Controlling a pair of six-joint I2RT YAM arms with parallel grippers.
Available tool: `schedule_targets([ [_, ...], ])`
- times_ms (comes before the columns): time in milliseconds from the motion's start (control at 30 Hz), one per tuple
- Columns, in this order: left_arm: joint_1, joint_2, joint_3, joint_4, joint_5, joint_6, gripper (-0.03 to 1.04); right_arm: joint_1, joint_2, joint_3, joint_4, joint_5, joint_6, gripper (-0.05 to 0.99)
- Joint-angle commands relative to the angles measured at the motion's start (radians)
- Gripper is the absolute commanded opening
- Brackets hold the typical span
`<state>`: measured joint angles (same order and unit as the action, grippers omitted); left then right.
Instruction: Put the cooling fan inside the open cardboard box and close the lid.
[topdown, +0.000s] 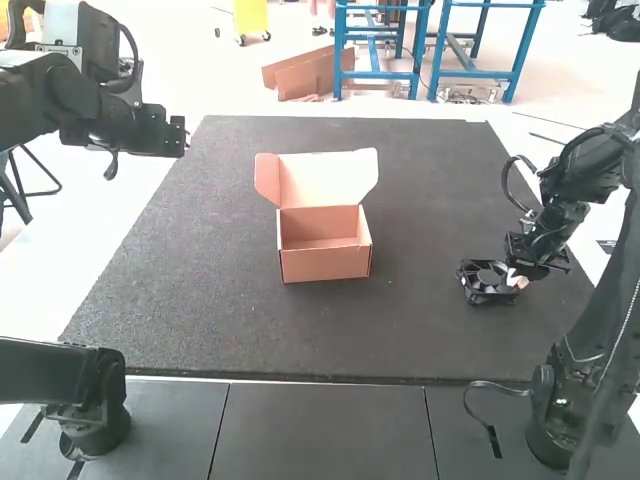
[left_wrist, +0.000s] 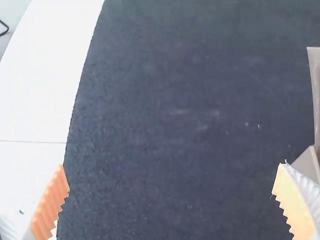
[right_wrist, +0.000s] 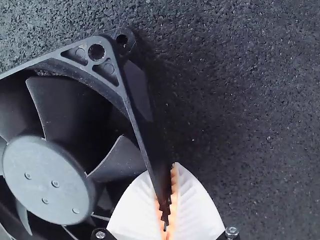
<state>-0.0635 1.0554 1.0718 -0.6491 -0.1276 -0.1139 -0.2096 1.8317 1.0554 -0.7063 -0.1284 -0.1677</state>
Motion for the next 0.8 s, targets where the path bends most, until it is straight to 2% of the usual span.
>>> schedule_targets([
  [0,0.010,-0.003,0.031,0.000,-0.003,-0.007,0.97,-0.002,-0.098,0.097,-0.048,-0.070,0.013,-0.01],
  [100,0.008,-0.005,0.028,0.002,-0.003,-0.006,0.97,-0.002,-0.184,0.183,-0.131,-0.102,0.033,-0.01],
  [200,0.008,-0.005,0.022,0.005,-0.003,-0.006,0.97,0.006,-0.250,0.261,-0.182,-0.168,0.074,-0.01],
  [333,0.008,-0.006,-0.001,0.012,-0.001,-0.004,0.97,0.090,-0.298,0.380,-0.242,-0.205,0.135,-0.01],
  [433,0.008,-0.012,-0.038,0.025,-0.001,-0.003,0.97,0.194,-0.298,0.483,-0.308,-0.211,0.191,-0.01],
  [567,0.010,-0.031,-0.084,0.051,-0.001,0.002,0.97,0.345,-0.298,0.588,-0.341,-0.211,0.300,-0.01],
  [767,0.002,-0.048,-0.124,0.077,-0.001,0.011,0.97,0.570,-0.264,0.604,-0.344,-0.185,0.468,-0.01],
])
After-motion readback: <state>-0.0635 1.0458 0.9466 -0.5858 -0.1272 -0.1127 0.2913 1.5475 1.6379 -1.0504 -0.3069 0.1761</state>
